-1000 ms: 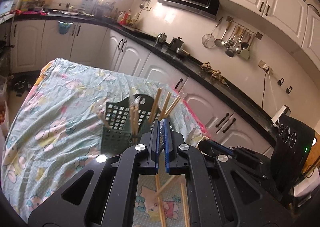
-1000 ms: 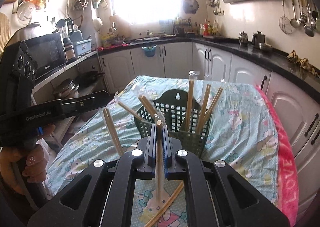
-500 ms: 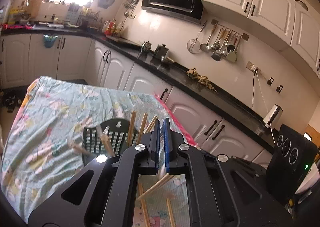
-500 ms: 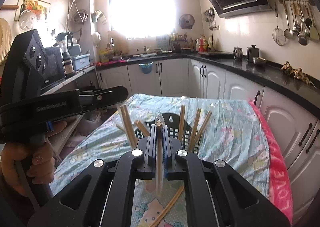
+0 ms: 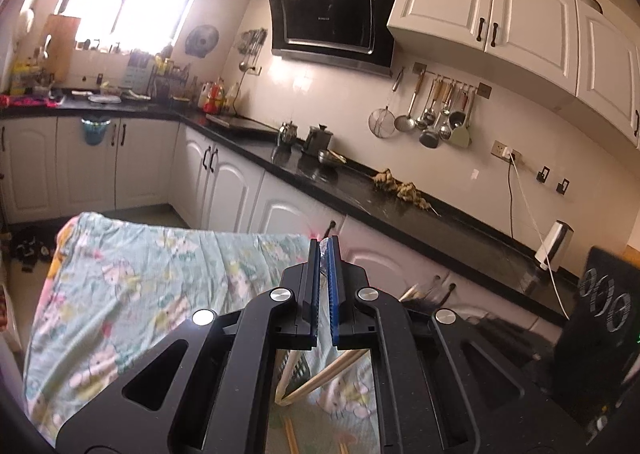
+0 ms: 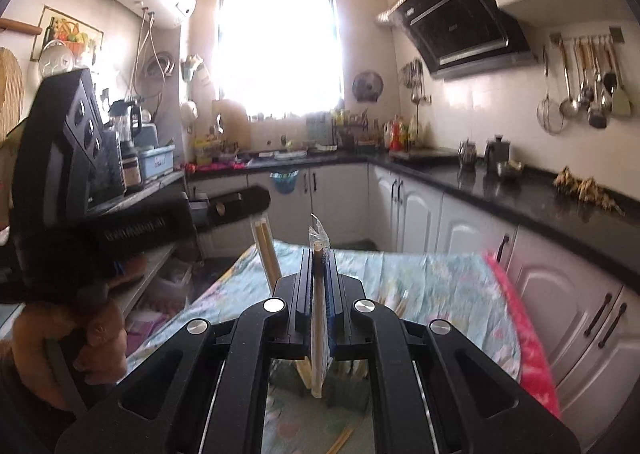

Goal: Organize utensils
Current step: 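Lower the chopsticks into the caddy and open both grippers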

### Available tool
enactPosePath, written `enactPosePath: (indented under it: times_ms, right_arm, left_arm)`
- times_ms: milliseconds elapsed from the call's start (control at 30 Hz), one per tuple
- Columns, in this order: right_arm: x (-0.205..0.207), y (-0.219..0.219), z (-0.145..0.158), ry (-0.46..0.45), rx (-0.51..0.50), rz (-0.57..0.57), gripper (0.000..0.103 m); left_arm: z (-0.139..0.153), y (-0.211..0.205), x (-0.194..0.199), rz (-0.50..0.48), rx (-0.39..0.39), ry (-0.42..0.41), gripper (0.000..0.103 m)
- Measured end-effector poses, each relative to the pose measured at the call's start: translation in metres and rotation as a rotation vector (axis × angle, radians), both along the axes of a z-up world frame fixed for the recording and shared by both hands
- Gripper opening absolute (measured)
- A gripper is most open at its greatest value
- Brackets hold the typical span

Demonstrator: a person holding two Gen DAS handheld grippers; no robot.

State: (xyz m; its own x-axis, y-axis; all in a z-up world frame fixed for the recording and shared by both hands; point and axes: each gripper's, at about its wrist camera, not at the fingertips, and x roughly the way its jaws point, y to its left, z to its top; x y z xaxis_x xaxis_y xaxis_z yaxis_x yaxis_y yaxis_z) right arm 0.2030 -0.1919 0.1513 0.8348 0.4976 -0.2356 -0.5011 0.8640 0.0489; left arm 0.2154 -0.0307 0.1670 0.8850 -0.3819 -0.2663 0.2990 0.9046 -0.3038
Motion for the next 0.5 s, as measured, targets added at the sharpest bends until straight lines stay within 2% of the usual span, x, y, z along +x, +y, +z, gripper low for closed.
enactPosePath:
  times_ms: [200,500]
  right_arm:
    - [0.011,-0.006,0.014,-0.067,0.005,-0.031,0.006]
    - [0.033,-0.011,0.008,-0.083,0.007,-0.06,0.006]
  left_arm:
    - [0.007,-0.001,0.015,0.022,0.02,-0.017,0.001]
    - [0.0,0.002,0.031,0.051,0.05,-0.031,0.001]
